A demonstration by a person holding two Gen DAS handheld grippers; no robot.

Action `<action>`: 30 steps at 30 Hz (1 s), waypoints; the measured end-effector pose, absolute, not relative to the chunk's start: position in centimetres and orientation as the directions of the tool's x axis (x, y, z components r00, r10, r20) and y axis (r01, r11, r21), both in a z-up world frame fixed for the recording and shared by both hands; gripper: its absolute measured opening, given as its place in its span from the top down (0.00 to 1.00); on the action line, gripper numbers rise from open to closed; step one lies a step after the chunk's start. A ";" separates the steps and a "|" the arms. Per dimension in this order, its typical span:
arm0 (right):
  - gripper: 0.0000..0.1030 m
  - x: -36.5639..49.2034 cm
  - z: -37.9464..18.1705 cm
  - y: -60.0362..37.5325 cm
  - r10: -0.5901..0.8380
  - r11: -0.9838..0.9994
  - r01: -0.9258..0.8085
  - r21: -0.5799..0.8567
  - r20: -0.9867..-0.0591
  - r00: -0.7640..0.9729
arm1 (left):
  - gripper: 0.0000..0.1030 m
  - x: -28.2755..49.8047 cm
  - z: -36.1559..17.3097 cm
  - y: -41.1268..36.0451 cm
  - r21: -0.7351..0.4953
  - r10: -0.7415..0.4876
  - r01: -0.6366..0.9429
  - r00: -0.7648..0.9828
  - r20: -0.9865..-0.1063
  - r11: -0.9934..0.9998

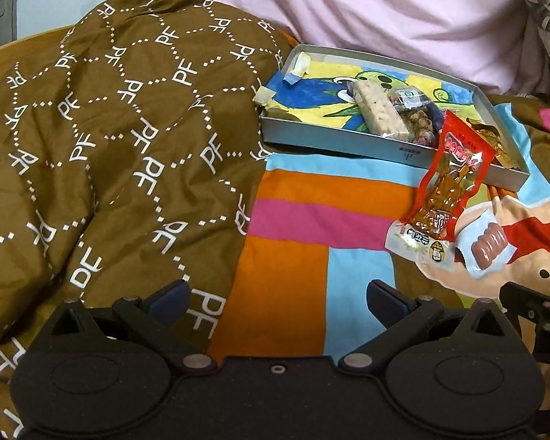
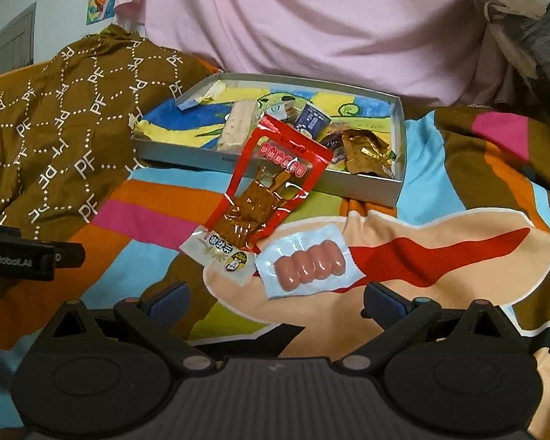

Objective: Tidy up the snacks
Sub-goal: 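Withdraw both tools from the tray toward the red jerky packet and sausages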

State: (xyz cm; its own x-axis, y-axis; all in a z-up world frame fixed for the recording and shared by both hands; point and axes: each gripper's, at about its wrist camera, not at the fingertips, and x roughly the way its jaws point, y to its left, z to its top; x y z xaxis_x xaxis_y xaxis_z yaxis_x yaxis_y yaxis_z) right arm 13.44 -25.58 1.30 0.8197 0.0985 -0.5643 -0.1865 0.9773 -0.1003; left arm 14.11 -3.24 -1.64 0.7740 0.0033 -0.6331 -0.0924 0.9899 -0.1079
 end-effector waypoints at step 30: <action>0.00 15.0 1.4 -25.6 0.138 0.979 -0.201 -0.039 -0.602 0.786 | 0.01 16.7 -1.6 -4.2 -0.064 0.019 -0.076 0.773 -0.634 0.995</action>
